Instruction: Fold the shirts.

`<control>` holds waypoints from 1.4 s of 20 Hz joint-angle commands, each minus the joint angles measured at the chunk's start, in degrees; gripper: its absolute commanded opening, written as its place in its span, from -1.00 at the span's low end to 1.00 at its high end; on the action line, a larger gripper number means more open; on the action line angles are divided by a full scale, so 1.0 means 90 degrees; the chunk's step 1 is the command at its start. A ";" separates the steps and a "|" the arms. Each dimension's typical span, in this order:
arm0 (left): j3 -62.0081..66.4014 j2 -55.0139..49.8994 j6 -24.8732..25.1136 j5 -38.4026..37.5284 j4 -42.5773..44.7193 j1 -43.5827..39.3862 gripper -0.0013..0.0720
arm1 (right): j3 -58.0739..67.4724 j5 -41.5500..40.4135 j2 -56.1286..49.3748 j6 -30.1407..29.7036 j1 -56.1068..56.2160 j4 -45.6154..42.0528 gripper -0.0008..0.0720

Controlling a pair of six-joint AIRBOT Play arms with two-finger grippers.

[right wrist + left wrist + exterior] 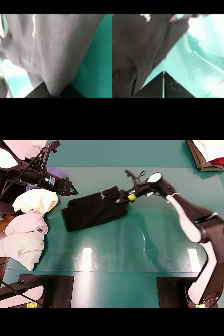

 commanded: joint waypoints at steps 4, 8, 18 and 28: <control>0.0005 0.0005 -0.0012 0.0017 -0.0245 0.0000 -0.90 | -0.2506 -0.0933 0.2441 0.0236 -0.2101 -0.0942 -0.94; 0.0005 0.0005 -0.0151 0.0046 -0.0245 0.0000 -0.90 | -0.4539 -0.1916 0.4386 0.0333 -0.4245 -0.1348 -0.94; 0.0000 0.0005 -0.0330 0.0690 -0.0486 -0.0440 -0.90 | -0.6472 -0.2708 0.6224 0.0573 -0.8563 -0.2137 -0.94; 0.0000 0.0005 -0.0228 0.0741 -0.0357 -0.0593 -0.90 | -0.4449 -0.0189 0.5629 0.0964 -0.8791 -0.5316 0.48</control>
